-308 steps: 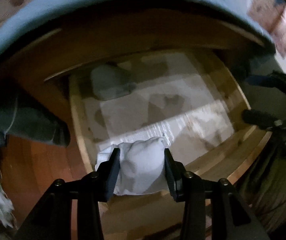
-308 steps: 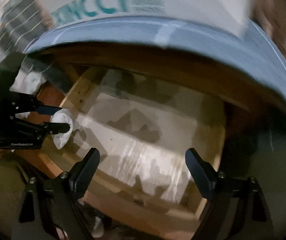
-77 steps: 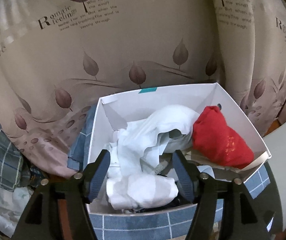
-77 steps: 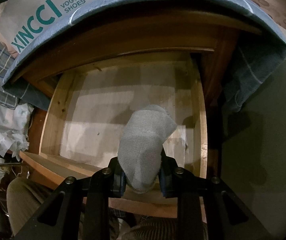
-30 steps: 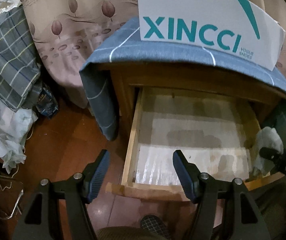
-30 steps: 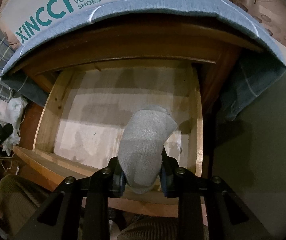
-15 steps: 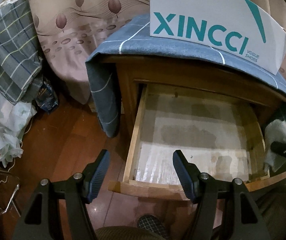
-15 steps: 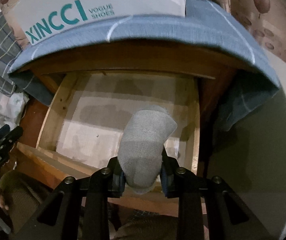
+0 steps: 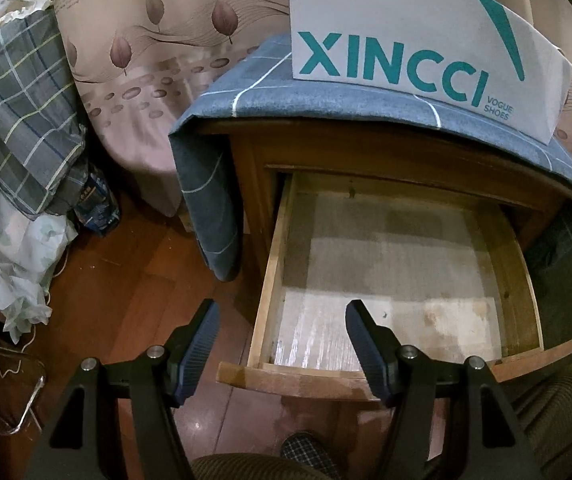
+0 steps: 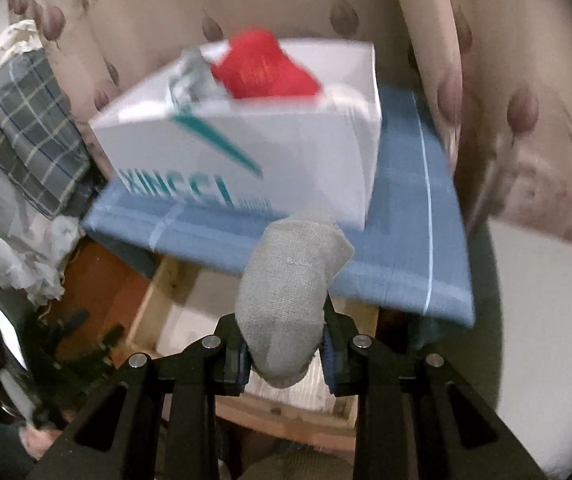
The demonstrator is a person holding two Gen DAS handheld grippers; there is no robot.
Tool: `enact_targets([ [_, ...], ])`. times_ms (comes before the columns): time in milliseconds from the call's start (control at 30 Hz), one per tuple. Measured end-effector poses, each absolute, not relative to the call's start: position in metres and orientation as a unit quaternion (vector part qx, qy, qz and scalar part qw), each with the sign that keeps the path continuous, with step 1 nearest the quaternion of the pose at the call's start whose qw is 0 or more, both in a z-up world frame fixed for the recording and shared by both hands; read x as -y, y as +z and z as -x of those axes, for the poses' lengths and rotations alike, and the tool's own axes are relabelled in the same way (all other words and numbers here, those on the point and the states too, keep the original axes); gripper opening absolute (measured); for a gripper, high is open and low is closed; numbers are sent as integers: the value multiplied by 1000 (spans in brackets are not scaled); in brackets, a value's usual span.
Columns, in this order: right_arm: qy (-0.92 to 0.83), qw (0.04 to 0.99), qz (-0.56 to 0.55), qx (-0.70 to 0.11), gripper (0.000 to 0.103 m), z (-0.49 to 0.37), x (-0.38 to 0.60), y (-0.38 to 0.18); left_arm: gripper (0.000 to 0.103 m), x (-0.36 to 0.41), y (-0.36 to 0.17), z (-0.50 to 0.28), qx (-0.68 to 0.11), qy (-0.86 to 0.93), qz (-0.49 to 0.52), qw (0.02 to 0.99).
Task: Take underwear out of drawer
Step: 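Lower the grey sock into the white box and open the right gripper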
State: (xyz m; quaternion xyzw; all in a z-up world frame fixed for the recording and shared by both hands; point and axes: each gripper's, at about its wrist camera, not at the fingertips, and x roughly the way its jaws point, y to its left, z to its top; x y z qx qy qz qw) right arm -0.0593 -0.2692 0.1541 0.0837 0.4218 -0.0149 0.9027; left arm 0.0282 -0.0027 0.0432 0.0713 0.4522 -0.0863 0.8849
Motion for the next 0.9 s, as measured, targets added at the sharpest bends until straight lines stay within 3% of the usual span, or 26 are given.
enact_targets([
  [233,-1,925,-71,-373,26,29,264,219,67,2,44,-28,-453,-86,-69,885],
  [400,9,929,-60,-365,26,-9,253,236,67,3,44,-28,-453,-88,-72,884],
  [900,-16,913,-5,-408,26,-113,238,201,67,6,39,-34,-462,-97,-69,879],
])
